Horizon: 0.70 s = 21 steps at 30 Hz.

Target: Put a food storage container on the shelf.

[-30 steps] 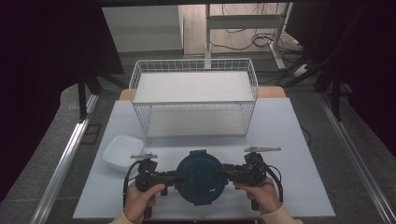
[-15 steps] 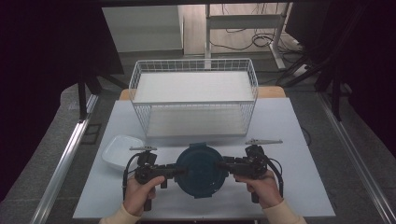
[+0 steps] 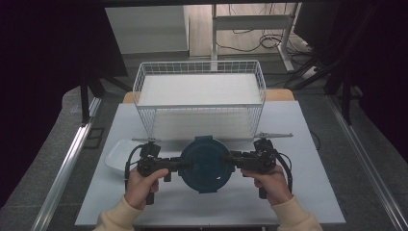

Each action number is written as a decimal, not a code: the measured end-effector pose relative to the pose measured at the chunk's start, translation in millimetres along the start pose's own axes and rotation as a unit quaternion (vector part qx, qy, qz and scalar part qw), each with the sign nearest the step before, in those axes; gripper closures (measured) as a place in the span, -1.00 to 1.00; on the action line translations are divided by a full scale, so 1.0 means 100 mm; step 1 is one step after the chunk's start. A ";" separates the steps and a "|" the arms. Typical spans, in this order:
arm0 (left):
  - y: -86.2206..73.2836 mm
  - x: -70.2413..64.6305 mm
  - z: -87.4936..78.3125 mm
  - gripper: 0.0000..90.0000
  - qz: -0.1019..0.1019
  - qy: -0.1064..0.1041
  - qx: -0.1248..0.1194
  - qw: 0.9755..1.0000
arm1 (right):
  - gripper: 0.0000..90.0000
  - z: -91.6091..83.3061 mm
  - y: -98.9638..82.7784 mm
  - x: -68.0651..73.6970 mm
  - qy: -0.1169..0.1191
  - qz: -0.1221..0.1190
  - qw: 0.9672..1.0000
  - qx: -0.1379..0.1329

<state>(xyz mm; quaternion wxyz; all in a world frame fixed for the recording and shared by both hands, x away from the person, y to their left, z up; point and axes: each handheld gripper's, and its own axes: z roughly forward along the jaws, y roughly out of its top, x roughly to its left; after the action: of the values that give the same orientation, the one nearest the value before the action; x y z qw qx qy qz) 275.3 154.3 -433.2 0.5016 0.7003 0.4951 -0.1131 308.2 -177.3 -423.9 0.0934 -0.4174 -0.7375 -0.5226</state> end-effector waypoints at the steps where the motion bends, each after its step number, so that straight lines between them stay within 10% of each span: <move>1: 0.02 0.00 -0.01 -0.08 0.001 0.001 0.000 1.000 | -0.01 0.00 0.02 0.01 0.001 0.000 1.000 0.000; 21: 0.43 -0.16 -0.18 -0.08 0.023 0.000 -0.013 1.000 | -0.01 -0.09 0.45 0.17 -0.003 -0.025 1.000 -0.013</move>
<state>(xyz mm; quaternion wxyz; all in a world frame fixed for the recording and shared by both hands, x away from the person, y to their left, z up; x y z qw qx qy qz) 296.6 159.6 -388.9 0.5127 0.7050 0.4807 -0.0953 326.8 -171.5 -379.5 0.0724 -0.4012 -0.7411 -0.5335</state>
